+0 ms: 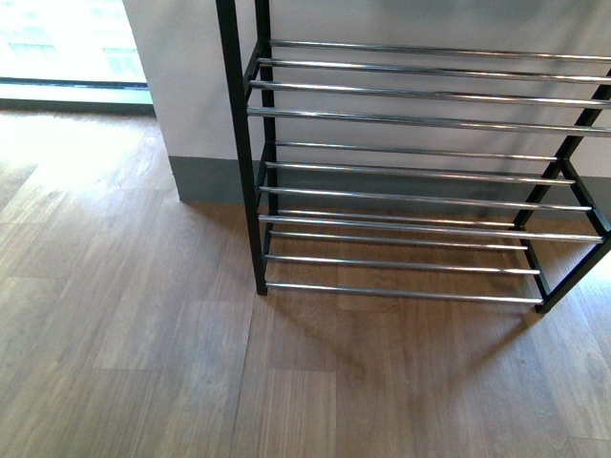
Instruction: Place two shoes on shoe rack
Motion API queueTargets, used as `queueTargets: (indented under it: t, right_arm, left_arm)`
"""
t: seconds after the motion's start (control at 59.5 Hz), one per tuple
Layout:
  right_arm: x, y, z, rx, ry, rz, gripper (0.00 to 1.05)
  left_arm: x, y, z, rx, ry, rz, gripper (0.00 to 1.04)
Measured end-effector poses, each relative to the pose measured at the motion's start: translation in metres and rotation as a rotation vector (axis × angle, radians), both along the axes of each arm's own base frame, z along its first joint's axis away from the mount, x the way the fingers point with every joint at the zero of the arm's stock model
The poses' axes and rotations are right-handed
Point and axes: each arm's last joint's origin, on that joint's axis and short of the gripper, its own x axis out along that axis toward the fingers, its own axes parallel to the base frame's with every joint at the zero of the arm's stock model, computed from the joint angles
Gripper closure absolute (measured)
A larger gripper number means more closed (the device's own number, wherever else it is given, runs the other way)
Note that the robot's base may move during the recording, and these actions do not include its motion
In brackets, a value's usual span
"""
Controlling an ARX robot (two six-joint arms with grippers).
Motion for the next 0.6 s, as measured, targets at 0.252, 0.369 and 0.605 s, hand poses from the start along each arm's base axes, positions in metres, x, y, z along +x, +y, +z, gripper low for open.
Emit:
queueTargets:
  t: [0.252,0.369,0.605]
  right_arm:
    - [0.000,0.000,0.000,0.000,0.000,0.000,0.09]
    - [0.000,0.000,0.000,0.000,0.000,0.000,0.09]
    - [0.000,0.000,0.000,0.000,0.000,0.000,0.09]
  left_arm:
    - [-0.001,-0.003,-0.007,-0.032,0.029,0.008,1.03]
    - [-0.009,0.001,-0.009,-0.046,0.031,0.016,1.03]
    - [-0.023,0.015,-0.015,-0.057,0.043,0.040,1.03]
